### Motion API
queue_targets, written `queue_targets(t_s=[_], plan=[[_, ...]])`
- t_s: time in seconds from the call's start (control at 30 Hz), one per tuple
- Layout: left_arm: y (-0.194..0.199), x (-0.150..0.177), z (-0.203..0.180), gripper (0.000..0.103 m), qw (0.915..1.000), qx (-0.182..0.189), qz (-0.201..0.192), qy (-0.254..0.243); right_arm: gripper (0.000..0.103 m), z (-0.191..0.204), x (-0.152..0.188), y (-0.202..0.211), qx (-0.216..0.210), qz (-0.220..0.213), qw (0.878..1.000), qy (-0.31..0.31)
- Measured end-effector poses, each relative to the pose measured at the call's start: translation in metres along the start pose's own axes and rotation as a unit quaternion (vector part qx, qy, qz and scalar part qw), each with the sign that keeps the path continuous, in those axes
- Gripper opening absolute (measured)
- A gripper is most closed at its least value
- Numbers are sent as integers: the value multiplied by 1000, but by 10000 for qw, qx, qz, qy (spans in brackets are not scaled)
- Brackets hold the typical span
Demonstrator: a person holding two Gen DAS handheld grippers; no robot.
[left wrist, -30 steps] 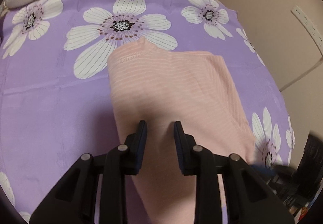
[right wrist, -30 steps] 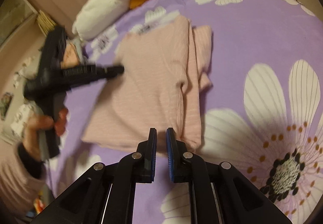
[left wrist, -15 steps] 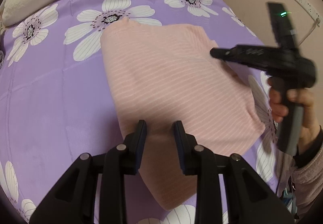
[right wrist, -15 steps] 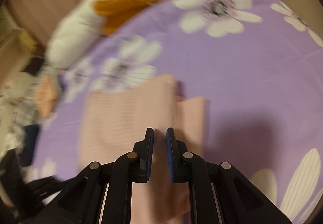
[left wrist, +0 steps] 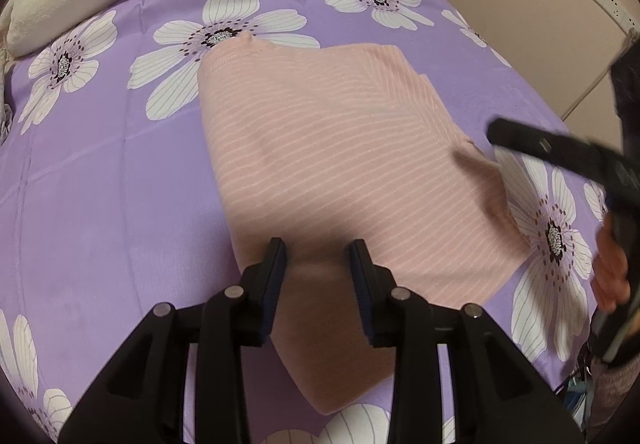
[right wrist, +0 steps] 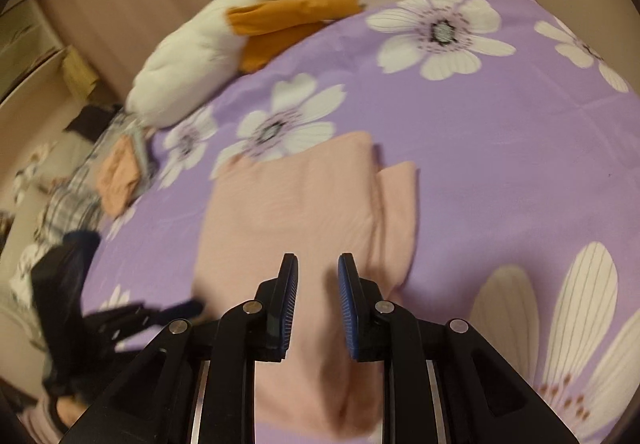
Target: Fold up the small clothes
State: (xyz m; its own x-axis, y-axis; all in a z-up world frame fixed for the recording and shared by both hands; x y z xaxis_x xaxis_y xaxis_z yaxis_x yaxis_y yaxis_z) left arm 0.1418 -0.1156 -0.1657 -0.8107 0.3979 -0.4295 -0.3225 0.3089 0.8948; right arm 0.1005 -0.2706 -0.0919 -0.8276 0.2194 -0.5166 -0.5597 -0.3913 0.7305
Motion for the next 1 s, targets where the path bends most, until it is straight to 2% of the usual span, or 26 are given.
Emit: queue_targets(t_s=[0.1, 0.17, 0.37, 0.43, 1.0], plan=[[1, 3, -1, 35, 10000, -29, -1, -4, 21, 9, 13, 4, 8, 42, 9998, 171], [2, 6, -3, 36, 10000, -31, -4, 1, 21, 10, 21, 1, 166, 98, 9995, 235], [1, 23, -12, 39, 10000, -41, 68, -41, 21, -9, 45, -11, 407, 395, 9984, -21], [0, 28, -15, 39, 9999, -69, 86, -72, 21, -15, 52, -13, 602, 476, 9970, -66], [5, 47, -17, 39, 9998, -126, 117, -25, 21, -17, 68, -4, 537, 441, 9970, -328]])
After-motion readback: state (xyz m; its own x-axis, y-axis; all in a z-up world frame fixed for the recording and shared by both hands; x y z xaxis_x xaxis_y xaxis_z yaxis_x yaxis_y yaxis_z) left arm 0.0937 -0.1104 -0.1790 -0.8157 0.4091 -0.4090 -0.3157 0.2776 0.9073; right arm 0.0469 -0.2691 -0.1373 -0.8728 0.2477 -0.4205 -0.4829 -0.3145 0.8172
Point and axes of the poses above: each gripper's, at about its wrist camera, not at the fingertips, and y roughly against the way its jaws point, z to its left, x to its underside, the point moved 4 cm from there along -y, roughly the way its jaws point, and after that the axes turned 7 degrees about z, right-handed, at the moved point
